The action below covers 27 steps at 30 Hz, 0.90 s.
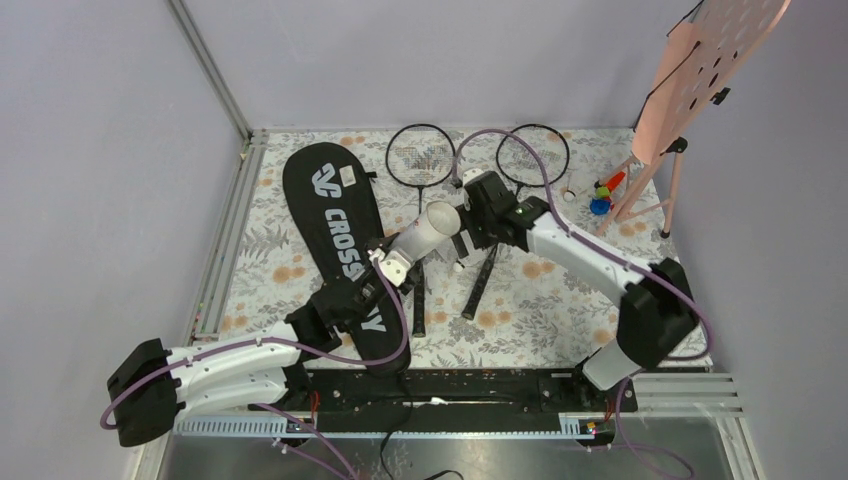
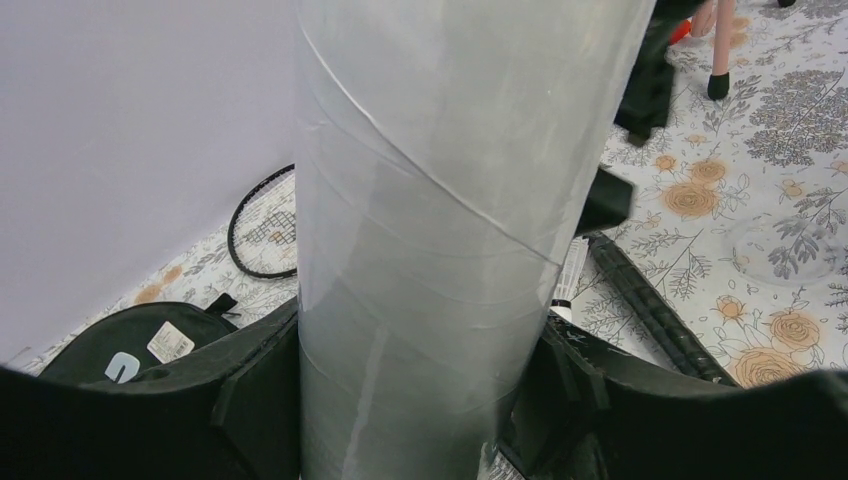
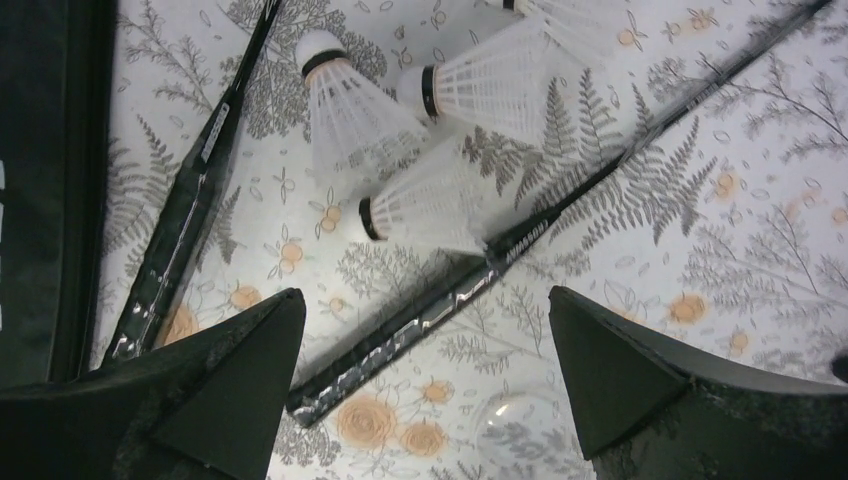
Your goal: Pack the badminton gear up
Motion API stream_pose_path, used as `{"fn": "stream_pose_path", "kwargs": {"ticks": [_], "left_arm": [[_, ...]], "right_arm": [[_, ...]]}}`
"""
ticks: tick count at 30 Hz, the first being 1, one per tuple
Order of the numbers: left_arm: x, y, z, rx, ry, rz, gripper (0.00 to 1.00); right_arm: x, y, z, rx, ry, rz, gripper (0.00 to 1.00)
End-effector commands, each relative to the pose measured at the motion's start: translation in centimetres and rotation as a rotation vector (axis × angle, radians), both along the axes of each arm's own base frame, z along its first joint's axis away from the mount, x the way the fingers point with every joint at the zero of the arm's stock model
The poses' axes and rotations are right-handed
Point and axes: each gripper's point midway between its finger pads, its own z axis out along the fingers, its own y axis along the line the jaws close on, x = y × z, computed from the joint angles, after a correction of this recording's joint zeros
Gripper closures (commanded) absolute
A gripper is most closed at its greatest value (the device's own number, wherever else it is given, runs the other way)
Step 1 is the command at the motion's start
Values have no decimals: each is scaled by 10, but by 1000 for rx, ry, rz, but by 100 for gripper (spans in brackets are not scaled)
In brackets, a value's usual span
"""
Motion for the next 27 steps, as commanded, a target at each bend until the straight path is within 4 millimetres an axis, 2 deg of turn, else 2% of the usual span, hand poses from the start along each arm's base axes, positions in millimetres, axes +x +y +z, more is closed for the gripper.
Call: {"fn": "stream_pose_path", "kwargs": {"ticks": [1,6,10,19,21,24,27], "left_arm": [[-6,-1,-27,-45,124,-1,44],[-6,0,-26,-45,120,3,44],[-4,1,-26,-42,119,18,44],[-1,-1,-29,-29,126,25,44],[-1,-1,-29,-26,128,27,45],[-1,0,-29,-27,127,28,45],[-1,0,-29,-25,130,30,45]], "right_arm": [[33,10,0,32,27,51,1],[47,21,-23,150,149,98,8],[48,24,-39,206,228,112,13],[49,26,-62,264,321,123,26],[48,29,-66,273,339,129,32],[47,33,-69,287,358,134,49],[43,33,-64,296,370,130,83]]}}
